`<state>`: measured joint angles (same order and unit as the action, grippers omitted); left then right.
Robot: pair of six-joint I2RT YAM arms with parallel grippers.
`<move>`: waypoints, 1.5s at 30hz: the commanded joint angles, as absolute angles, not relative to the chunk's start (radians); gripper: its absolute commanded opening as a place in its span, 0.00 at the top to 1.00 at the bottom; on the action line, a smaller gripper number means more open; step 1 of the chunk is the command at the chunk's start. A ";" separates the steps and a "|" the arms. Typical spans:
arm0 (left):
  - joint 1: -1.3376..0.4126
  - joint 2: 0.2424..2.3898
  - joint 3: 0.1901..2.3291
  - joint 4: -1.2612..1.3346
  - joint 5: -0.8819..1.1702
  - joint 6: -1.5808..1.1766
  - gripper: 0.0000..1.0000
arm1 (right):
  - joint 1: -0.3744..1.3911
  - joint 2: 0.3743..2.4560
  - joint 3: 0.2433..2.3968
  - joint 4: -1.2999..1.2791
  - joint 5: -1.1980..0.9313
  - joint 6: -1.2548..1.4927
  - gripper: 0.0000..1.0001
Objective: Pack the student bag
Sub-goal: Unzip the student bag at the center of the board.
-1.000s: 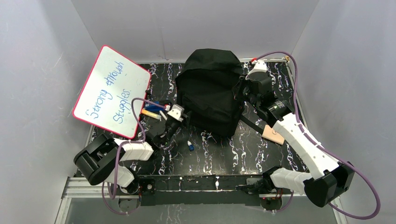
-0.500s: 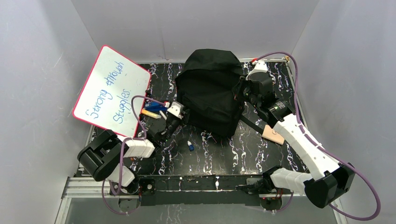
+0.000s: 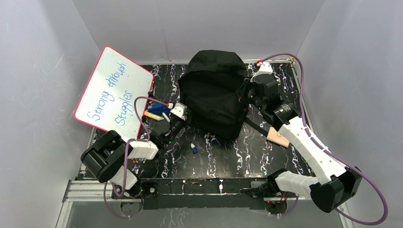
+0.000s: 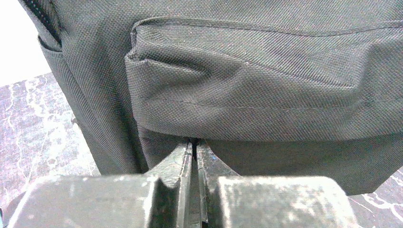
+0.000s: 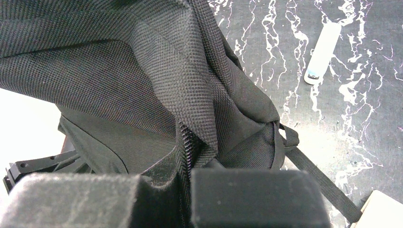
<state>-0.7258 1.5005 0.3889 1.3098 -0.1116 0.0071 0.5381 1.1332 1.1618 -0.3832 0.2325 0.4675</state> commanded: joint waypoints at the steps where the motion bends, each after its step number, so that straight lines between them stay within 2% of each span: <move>1: -0.717 1.497 0.414 1.359 -0.138 -0.014 1.00 | 0.536 1.100 1.154 -0.389 0.228 0.460 1.00; 6: -0.716 1.459 0.381 1.359 -0.129 -0.044 1.00 | 0.536 1.101 1.154 -0.386 0.218 0.462 1.00; 14: -0.717 1.409 0.323 1.347 0.095 -0.127 1.00 | 0.536 1.097 1.146 -0.388 0.218 0.463 1.00; 20: -0.755 1.424 0.340 1.330 0.164 -0.149 1.00 | 0.536 1.094 1.129 -0.384 0.223 0.462 1.00; 36: -0.985 1.599 0.510 1.318 0.018 -0.126 1.00 | 0.536 1.069 1.103 -0.391 0.249 0.509 1.00; 45: -1.029 1.632 0.531 1.318 -0.056 -0.129 1.00 | 0.537 1.052 1.088 -0.401 0.288 0.538 1.00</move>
